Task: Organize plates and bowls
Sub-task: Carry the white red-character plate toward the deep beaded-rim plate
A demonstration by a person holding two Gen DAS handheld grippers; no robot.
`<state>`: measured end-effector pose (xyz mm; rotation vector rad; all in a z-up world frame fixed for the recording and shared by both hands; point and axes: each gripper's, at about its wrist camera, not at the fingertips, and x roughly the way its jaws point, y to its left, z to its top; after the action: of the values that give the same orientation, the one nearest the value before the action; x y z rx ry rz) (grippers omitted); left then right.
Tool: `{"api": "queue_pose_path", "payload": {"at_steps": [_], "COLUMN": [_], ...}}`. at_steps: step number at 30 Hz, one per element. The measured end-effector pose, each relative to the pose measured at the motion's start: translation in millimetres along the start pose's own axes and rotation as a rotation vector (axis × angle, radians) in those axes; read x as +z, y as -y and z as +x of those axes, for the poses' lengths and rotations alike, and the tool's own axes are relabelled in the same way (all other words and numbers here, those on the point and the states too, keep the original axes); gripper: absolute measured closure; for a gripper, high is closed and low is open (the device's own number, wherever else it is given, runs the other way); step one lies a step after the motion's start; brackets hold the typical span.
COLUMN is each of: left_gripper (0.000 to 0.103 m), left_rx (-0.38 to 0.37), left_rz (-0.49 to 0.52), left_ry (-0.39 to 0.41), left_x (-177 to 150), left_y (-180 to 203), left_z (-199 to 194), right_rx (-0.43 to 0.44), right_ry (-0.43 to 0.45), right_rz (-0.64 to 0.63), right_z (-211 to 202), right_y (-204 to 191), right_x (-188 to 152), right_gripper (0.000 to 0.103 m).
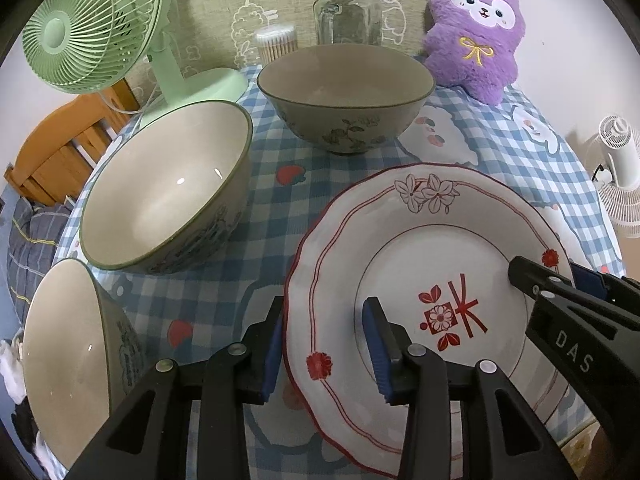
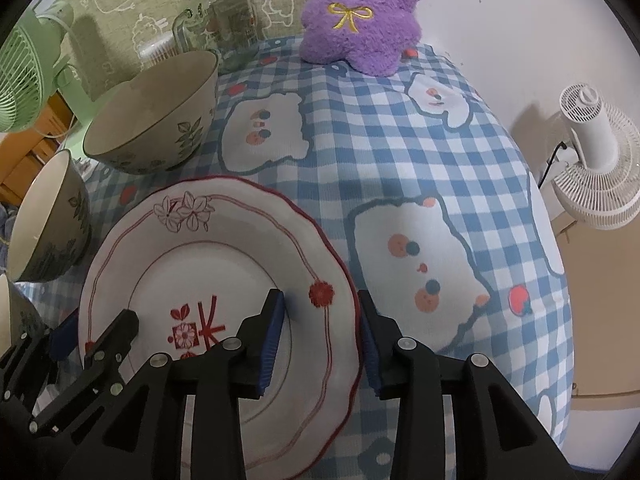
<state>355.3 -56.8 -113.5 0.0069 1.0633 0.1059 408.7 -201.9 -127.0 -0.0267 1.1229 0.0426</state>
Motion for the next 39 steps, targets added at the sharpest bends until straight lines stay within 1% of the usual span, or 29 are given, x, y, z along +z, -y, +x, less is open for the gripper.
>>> {"api": "queue_pose_path", "payload": {"at_steps": [3,10,17,26,34,39], "left_gripper": [0.064,0.064,0.065,0.065,0.065,0.065], "left_rx": [-0.01,-0.023,-0.012,-0.025,-0.044,-0.06], "left_rz": [-0.003,0.007,0.013,0.033,0.051,0.071], "left_ry": [0.0,-0.002,0.019,0.063,0.112,0.127], "left_x": [3.2,4.4,4.5,2.7,-4.0,-11.3], "left_y": [-0.8,-2.1,0.2,5.8,13.0,18.3], "left_z": [2.0,1.7,-10.5,-39.0,-71.8,-89.5], "right_rx": [-0.006,-0.019,-0.018,-0.029,-0.046,-0.06], "right_ry": [0.002,0.015,0.032,0.075,0.121,0.135], "right_rz": [-0.007,-0.018,-0.008,0.013,0.035,0.058], "right_z": [0.7,-3.0,-14.3,-43.7,-81.4,-102.3], "right_y": [-1.7,-2.5,-1.1,5.8,15.4,22.3], "right_x": [0.7,-1.1,-4.7,-11.1,-24.9,-36.6], "right_gripper": [0.061,0.063,0.063,0.063,0.063,0.063]}}
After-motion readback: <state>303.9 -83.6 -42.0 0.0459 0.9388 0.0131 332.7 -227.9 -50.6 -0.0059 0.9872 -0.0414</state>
